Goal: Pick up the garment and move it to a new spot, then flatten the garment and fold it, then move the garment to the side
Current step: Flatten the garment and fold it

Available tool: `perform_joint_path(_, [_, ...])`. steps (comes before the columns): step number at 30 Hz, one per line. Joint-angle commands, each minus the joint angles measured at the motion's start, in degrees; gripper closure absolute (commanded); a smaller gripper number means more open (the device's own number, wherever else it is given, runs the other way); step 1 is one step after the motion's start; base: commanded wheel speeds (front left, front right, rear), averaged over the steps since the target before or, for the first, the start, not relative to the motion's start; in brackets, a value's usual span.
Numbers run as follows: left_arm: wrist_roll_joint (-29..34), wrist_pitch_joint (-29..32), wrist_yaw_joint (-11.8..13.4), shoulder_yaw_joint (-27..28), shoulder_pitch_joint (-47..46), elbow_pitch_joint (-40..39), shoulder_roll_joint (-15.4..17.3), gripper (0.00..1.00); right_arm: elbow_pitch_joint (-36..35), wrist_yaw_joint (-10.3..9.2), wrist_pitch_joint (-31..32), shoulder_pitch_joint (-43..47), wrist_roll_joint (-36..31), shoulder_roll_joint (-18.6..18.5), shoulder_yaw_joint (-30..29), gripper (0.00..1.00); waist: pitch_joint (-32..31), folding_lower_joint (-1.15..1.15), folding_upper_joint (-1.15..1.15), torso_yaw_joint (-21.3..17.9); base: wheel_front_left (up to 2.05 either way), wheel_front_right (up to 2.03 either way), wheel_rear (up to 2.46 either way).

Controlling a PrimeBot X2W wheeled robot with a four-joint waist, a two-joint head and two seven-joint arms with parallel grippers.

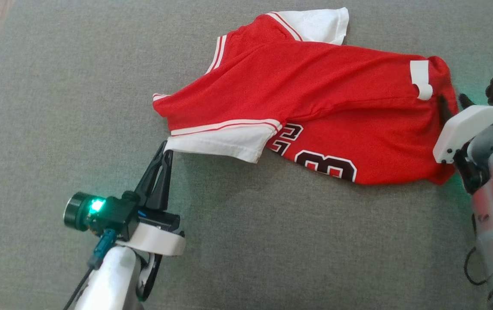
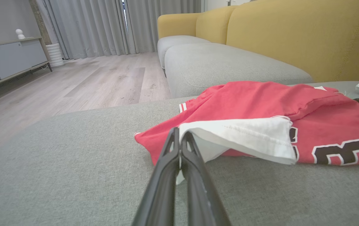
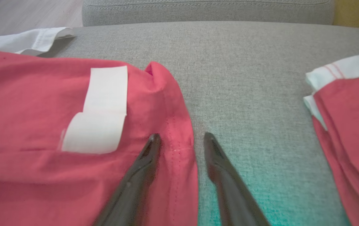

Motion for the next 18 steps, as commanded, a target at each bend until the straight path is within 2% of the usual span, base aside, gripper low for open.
perform_joint_path(1, [0.6, -0.3, -0.2, 2.3, -2.5, -1.5, 0.5, 1.00, -1.0, -0.05, -0.1, -1.7, -0.1, 0.1, 0.7, 0.87, 0.0, 0.00, 0.00, 0.0, 0.00, 0.00, 0.00])
perform_joint_path(2, [0.7, -0.3, -0.3, 2.4, -2.7, -1.4, 0.5, 1.00, -0.6, -0.05, -0.2, -1.9, -0.1, 0.1, 0.7, 1.00, 0.0, 0.00, 0.00, 0.0, 0.00, 0.00, 0.00])
perform_joint_path(11, [0.3, -0.3, -0.8, 5.5, -4.8, -3.9, 0.4, 1.00, -1.5, -0.05, -2.1, -2.3, 0.0, 0.4, 1.2, 1.00, -2.3, 0.00, 0.00, -1.5, 0.00, 0.00, 0.00])
perform_joint_path(15, [-0.8, -0.3, -1.6, 7.2, -6.5, -6.0, 0.9, 1.00, -4.7, -0.05, -1.9, -2.4, 2.6, 0.2, 3.0, 1.00, -3.9, 0.00, 0.00, -2.6, 0.00, 0.00, 0.00])
perform_joint_path(18, [-2.2, -0.3, -2.6, 9.5, -10.4, -8.6, 2.8, 1.00, -12.1, -0.05, 0.2, -2.6, 7.7, -2.1, 6.9, 1.00, -6.5, 0.00, 0.00, -4.5, 0.00, 0.00, 0.00])
